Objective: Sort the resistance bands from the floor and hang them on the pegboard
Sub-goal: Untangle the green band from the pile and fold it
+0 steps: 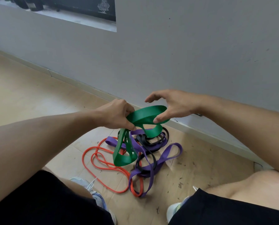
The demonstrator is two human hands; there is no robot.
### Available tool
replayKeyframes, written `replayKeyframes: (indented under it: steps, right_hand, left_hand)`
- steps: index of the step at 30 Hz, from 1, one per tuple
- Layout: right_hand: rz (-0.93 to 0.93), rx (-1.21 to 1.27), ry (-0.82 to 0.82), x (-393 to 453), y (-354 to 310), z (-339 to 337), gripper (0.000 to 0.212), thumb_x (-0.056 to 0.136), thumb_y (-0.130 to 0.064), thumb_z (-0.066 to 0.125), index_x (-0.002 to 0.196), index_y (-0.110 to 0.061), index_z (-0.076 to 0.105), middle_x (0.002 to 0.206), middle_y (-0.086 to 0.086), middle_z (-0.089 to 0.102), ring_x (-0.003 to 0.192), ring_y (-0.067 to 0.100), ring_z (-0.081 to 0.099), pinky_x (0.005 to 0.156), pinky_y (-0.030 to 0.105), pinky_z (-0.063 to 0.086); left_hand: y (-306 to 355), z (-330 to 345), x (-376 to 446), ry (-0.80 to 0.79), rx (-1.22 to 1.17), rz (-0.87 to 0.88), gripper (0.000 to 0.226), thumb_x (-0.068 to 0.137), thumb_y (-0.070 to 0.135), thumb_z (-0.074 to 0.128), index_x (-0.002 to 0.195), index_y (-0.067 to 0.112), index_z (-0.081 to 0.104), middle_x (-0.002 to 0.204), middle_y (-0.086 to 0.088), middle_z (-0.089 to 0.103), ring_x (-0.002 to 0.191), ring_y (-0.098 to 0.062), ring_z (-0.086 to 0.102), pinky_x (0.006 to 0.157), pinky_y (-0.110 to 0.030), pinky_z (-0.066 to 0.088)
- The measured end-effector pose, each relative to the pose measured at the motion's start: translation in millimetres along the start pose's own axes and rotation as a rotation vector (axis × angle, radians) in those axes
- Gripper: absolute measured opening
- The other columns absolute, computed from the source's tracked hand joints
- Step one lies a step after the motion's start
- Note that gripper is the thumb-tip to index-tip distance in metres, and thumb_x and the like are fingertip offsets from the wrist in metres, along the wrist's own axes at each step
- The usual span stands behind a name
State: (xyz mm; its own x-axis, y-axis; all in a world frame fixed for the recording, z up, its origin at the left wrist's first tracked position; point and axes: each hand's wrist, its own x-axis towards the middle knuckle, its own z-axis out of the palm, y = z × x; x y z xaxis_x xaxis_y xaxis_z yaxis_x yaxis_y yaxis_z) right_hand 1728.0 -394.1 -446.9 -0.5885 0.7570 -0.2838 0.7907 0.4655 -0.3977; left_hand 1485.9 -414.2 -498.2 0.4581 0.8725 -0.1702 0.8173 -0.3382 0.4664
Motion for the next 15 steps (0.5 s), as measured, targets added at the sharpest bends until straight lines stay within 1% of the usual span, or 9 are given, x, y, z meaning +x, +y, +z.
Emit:
replayKeyframes:
  steps: [1, 3, 5, 6, 8, 10, 12, 15]
  right_hand:
    - [-0.020, -0.025, 0.018, 0, -6, 1, 0.076, 0.078, -0.047, 0.086, 0.144, -0.035, 0.050, 0.138, -0.016, 0.055, 0.124, 0.002, 0.048, 0.107, 0.025, 0.039]
    - [-0.062, -0.081, 0.055, 5, -19, 7, 0.084, 0.073, -0.054, 0.087, 0.145, -0.034, 0.048, 0.140, -0.012, 0.057, 0.125, 0.010, 0.053, 0.106, 0.028, 0.043]
    - [-0.063, -0.168, 0.059, 11, -27, 16, 0.081, 0.069, -0.058, 0.087, 0.137, -0.032, 0.052, 0.126, -0.007, 0.065, 0.111, 0.018, 0.060, 0.095, 0.036, 0.051]
    - [-0.040, -0.216, 0.056, 14, -28, 21, 0.075, 0.069, -0.059, 0.086, 0.131, -0.030, 0.055, 0.116, -0.006, 0.066, 0.103, 0.020, 0.061, 0.088, 0.038, 0.053]
    - [0.017, -0.284, 0.050, 18, -24, 27, 0.053, 0.074, -0.056, 0.084, 0.112, -0.028, 0.058, 0.094, -0.008, 0.064, 0.088, 0.021, 0.060, 0.072, 0.035, 0.049]
    - [0.049, -0.205, 0.037, 18, -17, 30, 0.032, 0.081, -0.045, 0.079, 0.095, -0.025, 0.059, 0.081, -0.006, 0.063, 0.078, 0.022, 0.060, 0.063, 0.034, 0.046]
    - [0.043, -0.090, 0.040, 17, -11, 30, 0.019, 0.084, -0.036, 0.072, 0.088, -0.022, 0.060, 0.077, 0.000, 0.065, 0.071, 0.023, 0.060, 0.060, 0.035, 0.044]
    - [0.009, 0.045, 0.134, 16, -6, 23, 0.015, 0.078, -0.038, 0.065, 0.080, -0.025, 0.059, 0.073, -0.001, 0.062, 0.065, 0.017, 0.056, 0.059, 0.034, 0.043]
  left_hand:
    - [1, 0, 1, 0.011, 0.005, 0.000, 0.032, 0.071, 0.041, 0.086, 0.063, 0.028, 0.058, 0.053, 0.007, 0.049, 0.051, -0.014, 0.046, 0.050, -0.031, 0.036]
    - [2, 1, 3, 0.035, -0.001, -0.010, 0.033, 0.070, 0.041, 0.086, 0.063, 0.024, 0.059, 0.054, 0.001, 0.052, 0.051, -0.015, 0.045, 0.051, -0.032, 0.036]
    - [5, 1, 4, 0.054, -0.018, -0.034, 0.031, 0.068, 0.043, 0.087, 0.069, 0.021, 0.065, 0.059, -0.005, 0.060, 0.052, -0.017, 0.049, 0.052, -0.034, 0.040]
    - [6, 0, 4, 0.062, -0.026, -0.042, 0.031, 0.067, 0.043, 0.087, 0.070, 0.021, 0.066, 0.059, -0.003, 0.061, 0.052, -0.016, 0.049, 0.052, -0.033, 0.040]
    - [7, -2, 3, 0.070, -0.049, -0.047, 0.028, 0.068, 0.043, 0.088, 0.069, 0.024, 0.067, 0.057, 0.004, 0.060, 0.051, -0.013, 0.050, 0.051, -0.028, 0.039]
    - [7, -6, 0, 0.071, -0.111, -0.056, 0.023, 0.069, 0.040, 0.088, 0.073, 0.029, 0.068, 0.062, 0.010, 0.069, 0.053, -0.006, 0.058, 0.052, -0.019, 0.042]
    - [8, -10, -2, 0.089, -0.191, -0.076, 0.020, 0.071, 0.036, 0.088, 0.078, 0.029, 0.071, 0.068, 0.010, 0.074, 0.057, -0.001, 0.063, 0.055, -0.014, 0.044]
    - [13, -14, -3, 0.131, -0.313, -0.085, 0.017, 0.076, 0.027, 0.085, 0.087, 0.023, 0.073, 0.072, 0.005, 0.076, 0.059, -0.004, 0.064, 0.059, -0.017, 0.046]
